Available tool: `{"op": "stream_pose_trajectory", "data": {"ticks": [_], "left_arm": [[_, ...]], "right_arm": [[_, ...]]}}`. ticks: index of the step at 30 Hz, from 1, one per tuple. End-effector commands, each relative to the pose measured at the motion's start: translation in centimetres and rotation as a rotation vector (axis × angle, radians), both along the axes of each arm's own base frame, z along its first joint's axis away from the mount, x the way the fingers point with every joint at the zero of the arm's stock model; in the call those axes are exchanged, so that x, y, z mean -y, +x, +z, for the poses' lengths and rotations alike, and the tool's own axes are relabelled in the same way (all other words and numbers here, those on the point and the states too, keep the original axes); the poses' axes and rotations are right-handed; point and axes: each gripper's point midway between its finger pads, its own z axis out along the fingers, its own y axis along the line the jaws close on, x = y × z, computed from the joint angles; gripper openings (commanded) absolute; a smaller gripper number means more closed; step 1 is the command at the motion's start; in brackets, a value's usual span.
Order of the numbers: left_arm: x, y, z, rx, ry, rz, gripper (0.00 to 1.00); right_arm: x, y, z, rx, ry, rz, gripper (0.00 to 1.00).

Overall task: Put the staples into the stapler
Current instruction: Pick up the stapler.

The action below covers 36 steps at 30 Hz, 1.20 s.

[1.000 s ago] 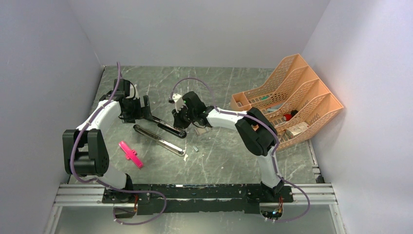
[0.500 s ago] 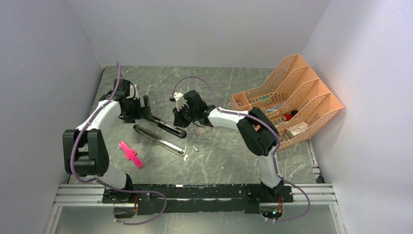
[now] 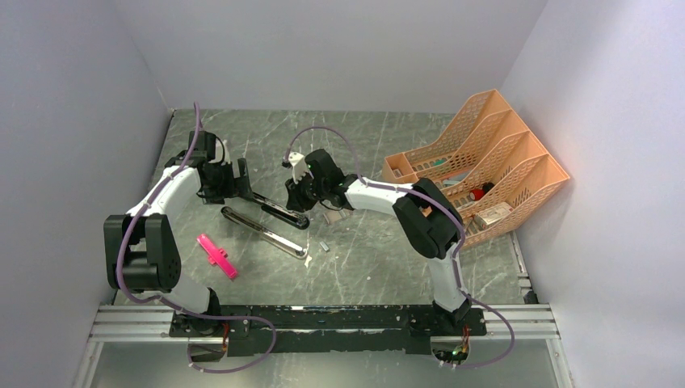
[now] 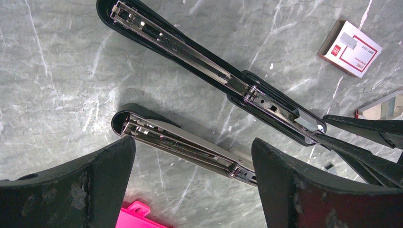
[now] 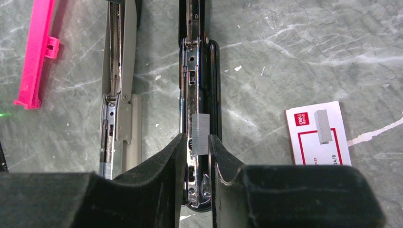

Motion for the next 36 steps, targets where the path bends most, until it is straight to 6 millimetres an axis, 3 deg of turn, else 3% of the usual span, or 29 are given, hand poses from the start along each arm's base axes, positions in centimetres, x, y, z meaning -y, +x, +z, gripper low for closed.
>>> {"op": "stream_pose_trajectory", "data": {"ticks": [1, 14, 21, 27, 36], "left_arm": [[0.2, 0.3, 0.0, 0.009, -0.022, -0.015, 0.96], [0.2, 0.3, 0.1, 0.012, -0.025, -0.015, 0.95], [0.2, 0.3, 0.1, 0.012, -0.025, -0.015, 0.95], [0.2, 0.3, 0.1, 0.013, -0.023, -0.015, 0.95], [0.3, 0.3, 0.1, 0.014, -0.025, -0.017, 0.95]], "right_arm": [[-0.2, 0.4, -0.2, -0.009, 0.007, 0.002, 0.27], [-0.1, 0.4, -1.6, -0.04, -0.006, 0.001, 0.27], [-0.1, 0.3, -1.9, -0.051, -0.005, 0.005, 0.17], [-0.1, 0.3, -1.1, -0.044, 0.016, 0.002, 0.1], [-0.3, 0.3, 1.1, -0.033, 0.08, 0.002, 0.08]]}}
